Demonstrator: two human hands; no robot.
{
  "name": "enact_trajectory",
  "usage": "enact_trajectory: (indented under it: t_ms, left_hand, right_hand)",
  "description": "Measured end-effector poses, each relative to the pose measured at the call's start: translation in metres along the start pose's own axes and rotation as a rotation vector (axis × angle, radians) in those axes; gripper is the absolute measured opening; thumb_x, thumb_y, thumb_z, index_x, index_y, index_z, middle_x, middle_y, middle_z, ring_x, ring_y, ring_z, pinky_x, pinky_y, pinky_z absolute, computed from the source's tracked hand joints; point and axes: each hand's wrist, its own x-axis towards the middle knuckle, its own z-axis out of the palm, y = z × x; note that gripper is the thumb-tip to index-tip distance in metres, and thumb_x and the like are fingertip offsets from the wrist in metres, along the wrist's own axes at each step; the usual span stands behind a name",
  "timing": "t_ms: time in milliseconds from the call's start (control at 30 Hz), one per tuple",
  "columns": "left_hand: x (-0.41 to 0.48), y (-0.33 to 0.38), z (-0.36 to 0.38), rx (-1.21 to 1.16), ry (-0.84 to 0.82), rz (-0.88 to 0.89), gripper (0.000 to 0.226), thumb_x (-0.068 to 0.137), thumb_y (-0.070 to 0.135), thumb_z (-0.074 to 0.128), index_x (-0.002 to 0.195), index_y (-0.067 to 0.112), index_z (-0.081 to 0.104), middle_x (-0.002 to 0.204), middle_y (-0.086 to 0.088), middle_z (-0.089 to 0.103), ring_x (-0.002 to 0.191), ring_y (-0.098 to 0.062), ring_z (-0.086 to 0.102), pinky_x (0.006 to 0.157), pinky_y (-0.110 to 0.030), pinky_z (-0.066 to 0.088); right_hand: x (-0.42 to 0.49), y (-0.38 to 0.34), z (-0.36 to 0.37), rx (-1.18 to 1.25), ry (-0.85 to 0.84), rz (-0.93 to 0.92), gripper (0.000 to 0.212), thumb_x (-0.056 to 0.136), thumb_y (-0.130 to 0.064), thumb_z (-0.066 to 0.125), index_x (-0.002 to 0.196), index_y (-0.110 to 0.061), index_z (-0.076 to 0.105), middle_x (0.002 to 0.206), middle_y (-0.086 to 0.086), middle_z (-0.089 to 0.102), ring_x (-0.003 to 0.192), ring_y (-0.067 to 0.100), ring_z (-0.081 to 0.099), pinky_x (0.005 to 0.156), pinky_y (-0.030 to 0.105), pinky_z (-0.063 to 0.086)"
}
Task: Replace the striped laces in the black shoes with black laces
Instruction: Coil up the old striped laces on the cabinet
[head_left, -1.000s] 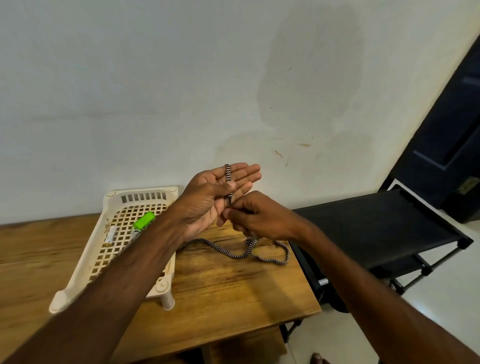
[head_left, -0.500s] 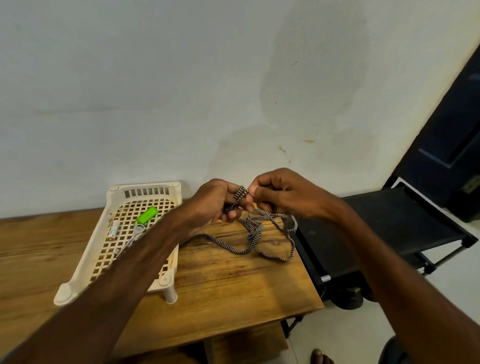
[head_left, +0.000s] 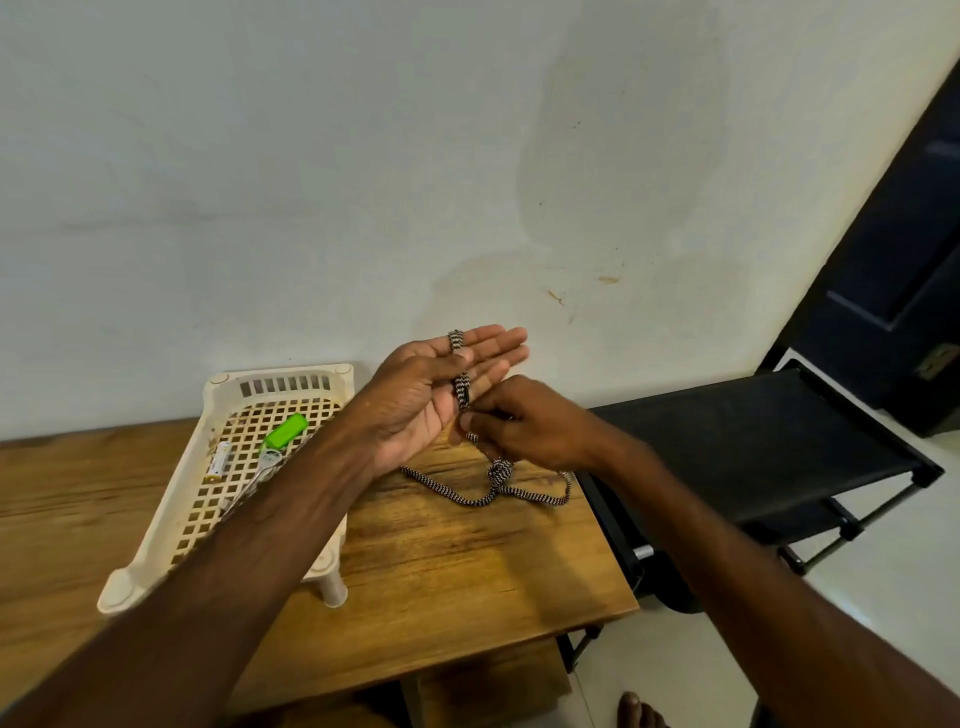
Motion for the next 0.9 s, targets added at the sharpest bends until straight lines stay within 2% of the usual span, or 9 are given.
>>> enact_trajectory:
  t_ms: [100, 200, 333, 433, 500, 633, 700, 800, 900]
  left_hand:
    - [0.003, 0.0, -0.008, 0.065, 0.097, 0.039, 0.036, 0.104, -0.01, 0.033, 0.136, -0.011, 0.048, 0.131, -0.023, 0.065, 0.126, -0.031, 0.063, 0.108, -0.036, 0.048]
    - [0.002, -0.001, -0.012, 0.271, 0.176, 0.047, 0.033, 0.105, -0.007, 0.035, 0.133, -0.006, 0.052, 0.127, -0.018, 0.07, 0.121, -0.024, 0.067, 0.102, -0.034, 0.054]
    - [0.002, -0.002, -0.014, 0.628, 0.215, -0.024, 0.031, 0.107, -0.001, 0.037, 0.122, 0.004, 0.063, 0.11, -0.013, 0.075, 0.091, -0.017, 0.074, 0.071, -0.026, 0.06]
    - [0.001, -0.002, -0.014, 0.752, 0.165, -0.098, 0.03, 0.107, 0.001, 0.037, 0.105, 0.008, 0.066, 0.08, -0.007, 0.069, 0.063, -0.013, 0.061, 0.054, -0.022, 0.047]
    - [0.0, -0.003, -0.013, 0.803, 0.138, -0.143, 0.032, 0.109, 0.007, 0.035, 0.098, 0.008, 0.065, 0.073, -0.003, 0.062, 0.052, -0.01, 0.048, 0.049, -0.022, 0.035]
    - [-0.002, -0.001, -0.009, 0.628, 0.049, -0.269, 0.052, 0.111, 0.039, 0.033, 0.091, 0.006, 0.068, 0.062, 0.003, 0.036, 0.05, -0.009, 0.027, 0.049, -0.022, 0.023]
    - [-0.004, 0.001, -0.006, 0.518, -0.049, -0.292, 0.047, 0.108, 0.043, 0.039, 0.086, 0.01, 0.064, 0.062, 0.006, 0.03, 0.05, -0.007, 0.025, 0.046, -0.018, 0.024]
    - [-0.006, 0.001, -0.001, 0.318, -0.108, -0.214, 0.03, 0.108, 0.03, 0.046, 0.099, 0.007, 0.064, 0.068, 0.004, 0.047, 0.055, -0.007, 0.042, 0.049, -0.016, 0.036]
    - [-0.004, 0.0, 0.001, 0.138, -0.05, -0.085, 0.03, 0.107, 0.012, 0.043, 0.125, -0.005, 0.06, 0.105, -0.012, 0.074, 0.087, -0.017, 0.072, 0.067, -0.018, 0.058]
  right_hand:
    - [0.002, -0.011, 0.007, 0.014, -0.07, -0.038, 0.027, 0.107, -0.016, 0.052, 0.103, -0.004, 0.076, 0.068, -0.002, 0.064, 0.058, 0.006, 0.056, 0.064, 0.027, 0.049]
    - [0.0, -0.017, -0.001, 0.024, -0.105, -0.053, 0.027, 0.107, -0.015, 0.052, 0.101, -0.004, 0.076, 0.065, -0.005, 0.062, 0.054, 0.001, 0.053, 0.06, 0.021, 0.045]
    - [-0.005, -0.016, -0.017, 0.131, -0.119, -0.055, 0.027, 0.107, -0.014, 0.05, 0.101, 0.0, 0.073, 0.067, 0.002, 0.061, 0.058, 0.008, 0.052, 0.058, 0.02, 0.043]
    - [-0.008, -0.011, -0.028, 0.19, -0.053, -0.05, 0.027, 0.108, -0.015, 0.05, 0.099, -0.005, 0.073, 0.075, 0.005, 0.065, 0.066, 0.012, 0.056, 0.059, 0.02, 0.044]
    - [-0.01, -0.007, -0.035, 0.153, 0.023, -0.059, 0.026, 0.107, -0.016, 0.051, 0.097, -0.009, 0.074, 0.077, -0.003, 0.068, 0.068, 0.006, 0.058, 0.06, 0.019, 0.045]
    - [-0.012, 0.002, -0.043, 0.058, 0.197, -0.074, 0.022, 0.106, -0.018, 0.056, 0.097, -0.013, 0.075, 0.077, -0.007, 0.069, 0.07, 0.0, 0.06, 0.064, 0.02, 0.045]
    - [-0.011, 0.005, -0.04, 0.011, 0.291, -0.072, 0.022, 0.105, -0.02, 0.057, 0.099, -0.011, 0.076, 0.082, -0.005, 0.071, 0.074, 0.003, 0.063, 0.069, 0.021, 0.046]
    - [-0.009, 0.006, -0.032, 0.01, 0.322, -0.033, 0.026, 0.106, -0.022, 0.056, 0.097, -0.006, 0.075, 0.081, 0.0, 0.071, 0.07, 0.003, 0.061, 0.069, 0.027, 0.046]
    - [-0.008, 0.003, -0.017, -0.01, 0.197, 0.01, 0.019, 0.105, -0.014, 0.054, 0.101, -0.009, 0.072, 0.083, -0.003, 0.073, 0.068, 0.003, 0.061, 0.066, 0.024, 0.047]
